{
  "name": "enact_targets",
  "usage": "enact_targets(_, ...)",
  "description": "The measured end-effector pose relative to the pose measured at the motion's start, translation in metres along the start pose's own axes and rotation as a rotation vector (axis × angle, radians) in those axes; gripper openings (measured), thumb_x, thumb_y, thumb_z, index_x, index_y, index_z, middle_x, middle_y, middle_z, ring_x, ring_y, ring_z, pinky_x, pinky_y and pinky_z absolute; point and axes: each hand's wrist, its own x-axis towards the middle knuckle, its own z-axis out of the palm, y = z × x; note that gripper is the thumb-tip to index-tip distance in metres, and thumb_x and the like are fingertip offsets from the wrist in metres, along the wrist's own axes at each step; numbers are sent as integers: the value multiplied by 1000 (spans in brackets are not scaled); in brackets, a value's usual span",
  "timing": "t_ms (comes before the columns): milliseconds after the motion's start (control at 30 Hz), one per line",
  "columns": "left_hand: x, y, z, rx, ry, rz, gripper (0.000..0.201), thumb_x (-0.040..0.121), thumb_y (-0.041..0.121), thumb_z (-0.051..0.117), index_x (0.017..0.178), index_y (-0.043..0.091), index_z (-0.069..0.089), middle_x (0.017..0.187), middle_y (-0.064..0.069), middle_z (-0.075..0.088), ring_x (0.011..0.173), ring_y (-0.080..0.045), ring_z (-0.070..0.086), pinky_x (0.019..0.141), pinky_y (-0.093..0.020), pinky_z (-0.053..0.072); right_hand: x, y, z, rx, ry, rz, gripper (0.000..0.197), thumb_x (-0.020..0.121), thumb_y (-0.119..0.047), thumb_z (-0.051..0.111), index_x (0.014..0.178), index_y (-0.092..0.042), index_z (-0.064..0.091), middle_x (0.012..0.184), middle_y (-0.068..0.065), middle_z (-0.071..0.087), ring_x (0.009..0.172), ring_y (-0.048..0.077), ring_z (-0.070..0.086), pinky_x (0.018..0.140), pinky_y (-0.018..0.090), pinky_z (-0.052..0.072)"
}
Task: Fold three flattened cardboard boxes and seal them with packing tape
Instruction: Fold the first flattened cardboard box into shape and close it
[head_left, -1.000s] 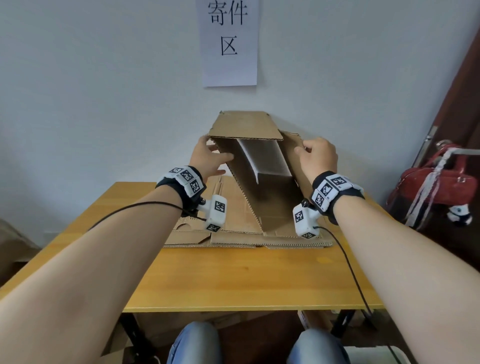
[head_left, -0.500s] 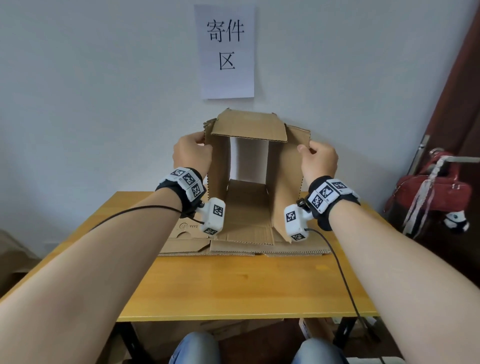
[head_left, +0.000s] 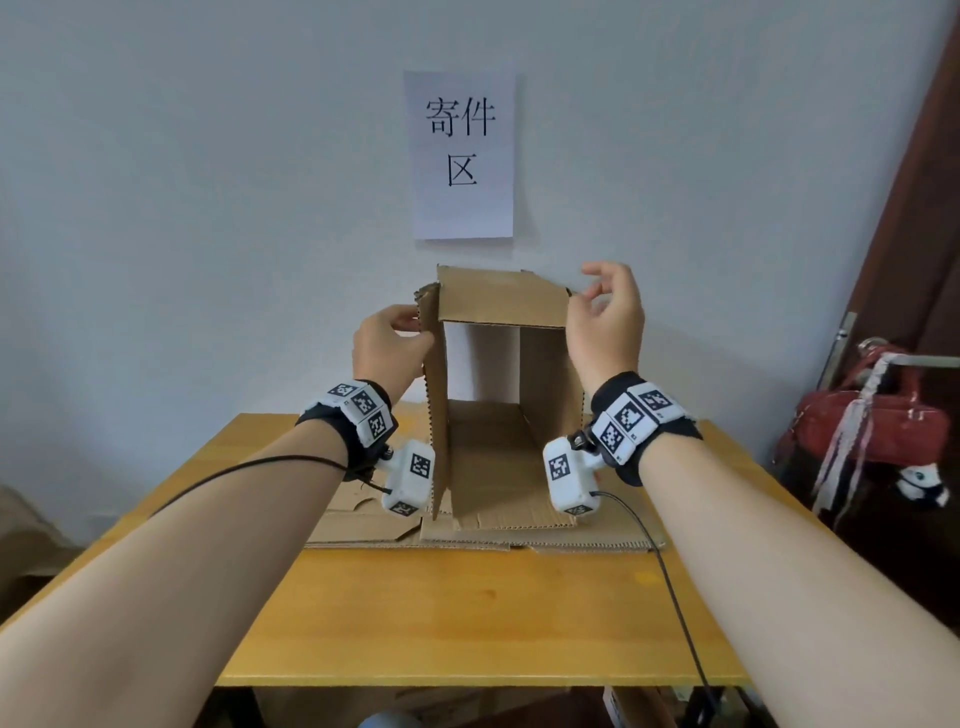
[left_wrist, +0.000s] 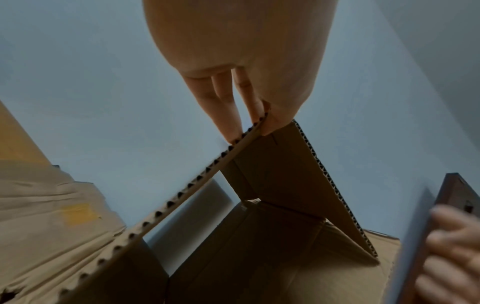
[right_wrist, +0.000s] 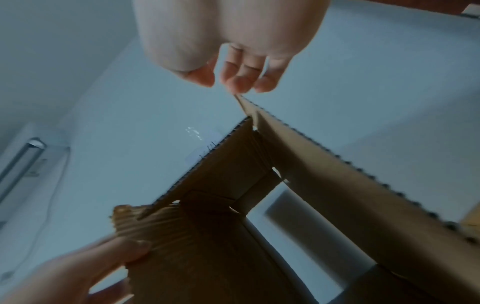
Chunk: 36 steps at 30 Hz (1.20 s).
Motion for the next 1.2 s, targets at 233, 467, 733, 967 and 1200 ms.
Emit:
enact_targets(233, -2, -3, 0, -49, -61, 14, 26, 82, 6, 65, 106, 14, 71, 95, 2, 65, 77, -19, 70, 57, -32, 61, -8, -3, 26, -102, -505, 164, 28, 95, -10, 52, 113, -26, 66, 104, -14, 59, 100, 13, 62, 90, 41, 57)
enact_targets(467, 8, -9, 8, -13, -169, 29, 21, 84, 3, 63, 102, 13, 65, 99, 3, 63, 70, -9, 68, 55, -26, 58, -7, 26, 45, -63, -638, 521, 56, 98, -19, 56, 151, -24, 39, 152, 2, 42, 120, 27, 58, 79, 36, 59)
enact_targets(733, 14, -19, 27, -58, -154, 2, 19, 82, 11, 67, 100, 14, 69, 101, -2, 67, 83, -26, 72, 60, -38, 63, -2, 53, 58, -6, -606, 588, 64, 98, -16, 56, 155, -30, 32, 151, -1, 40, 101, 23, 65, 82, 44, 62)
enact_targets(967, 12, -23, 44, -35, -111, 69, 18, 82, 15, 68, 99, 12, 65, 96, -5, 65, 69, -16, 66, 55, -39, 62, -13, 64, 57, 17, -637, 671, 36, 98, -12, 54, 132, -24, 55, 117, 0, 62, 87, 28, 74, 77, 44, 63)
enact_targets(1200, 10, -27, 53, -58, -63, 62, 13, 80, 13, 65, 92, 12, 62, 83, 1, 60, 52, -1, 57, 53, -46, 61, -43, 97, 48, -364, -1079, 776, 26, 100, -25, 59, 124, -16, 64, 101, 2, 74, 80, 24, 74, 79, 43, 63)
